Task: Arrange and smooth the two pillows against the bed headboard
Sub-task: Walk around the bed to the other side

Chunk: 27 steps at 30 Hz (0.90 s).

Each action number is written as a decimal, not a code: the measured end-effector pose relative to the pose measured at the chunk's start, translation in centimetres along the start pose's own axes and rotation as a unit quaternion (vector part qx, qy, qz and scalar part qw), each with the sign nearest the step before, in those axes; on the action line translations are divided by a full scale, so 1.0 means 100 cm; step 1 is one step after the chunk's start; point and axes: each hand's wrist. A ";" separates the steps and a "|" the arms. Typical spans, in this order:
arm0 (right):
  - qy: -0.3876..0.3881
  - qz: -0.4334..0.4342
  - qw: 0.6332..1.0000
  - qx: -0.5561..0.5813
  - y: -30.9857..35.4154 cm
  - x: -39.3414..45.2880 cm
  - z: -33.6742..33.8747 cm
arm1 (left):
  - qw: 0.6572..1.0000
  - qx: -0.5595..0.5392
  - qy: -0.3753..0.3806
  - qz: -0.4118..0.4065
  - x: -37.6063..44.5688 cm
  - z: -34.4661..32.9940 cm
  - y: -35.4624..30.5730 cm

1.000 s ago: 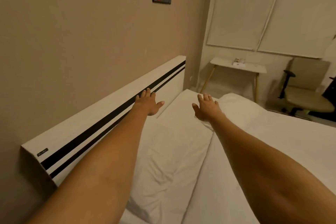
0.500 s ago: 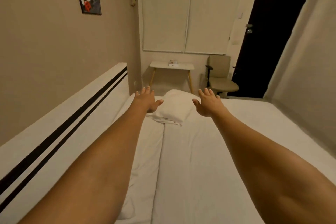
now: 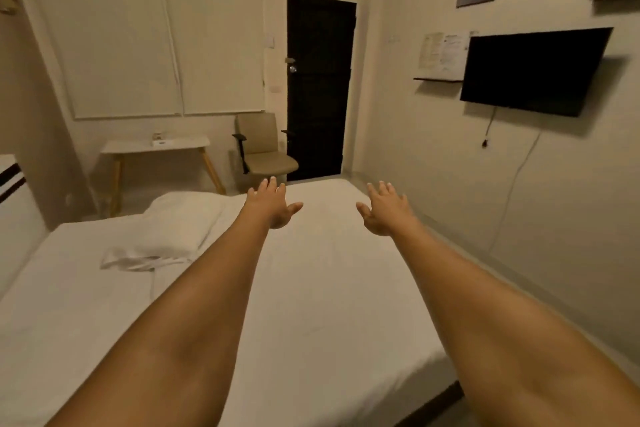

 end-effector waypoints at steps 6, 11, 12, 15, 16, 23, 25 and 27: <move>0.008 -0.117 0.993 -0.018 -0.185 -0.037 0.010 | 0.992 -0.023 -0.016 -0.124 0.022 -0.011 -0.199; 0.005 -0.191 0.981 -0.017 -0.307 -0.077 0.025 | 0.979 -0.027 -0.024 -0.199 0.028 -0.013 -0.339; 0.002 -0.203 0.979 -0.022 -0.329 -0.084 0.029 | 0.976 -0.026 -0.024 -0.215 0.031 -0.010 -0.364; -0.003 -0.244 0.969 -0.034 -0.389 -0.100 0.040 | 0.964 -0.027 -0.024 -0.263 0.036 -0.002 -0.434; -0.004 -0.258 0.965 -0.035 -0.409 -0.104 0.044 | 0.960 -0.026 -0.025 -0.278 0.038 0.001 -0.456; 0.014 -0.320 0.946 -0.046 -0.520 -0.092 0.057 | 0.936 -0.033 -0.001 -0.350 0.074 0.001 -0.576; 0.019 -0.332 0.942 -0.050 -0.549 -0.077 0.059 | 0.933 -0.028 0.001 -0.360 0.094 -0.004 -0.606; 0.025 -0.340 0.939 -0.046 -0.578 -0.057 0.059 | 0.931 -0.023 0.006 -0.364 0.120 -0.007 -0.634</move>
Point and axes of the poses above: each hand's wrist, its own x-axis towards the middle knuckle, its own z-axis out of the back of the hand, y = z × x, and after that the axes turned 2 degrees about z, right-handed
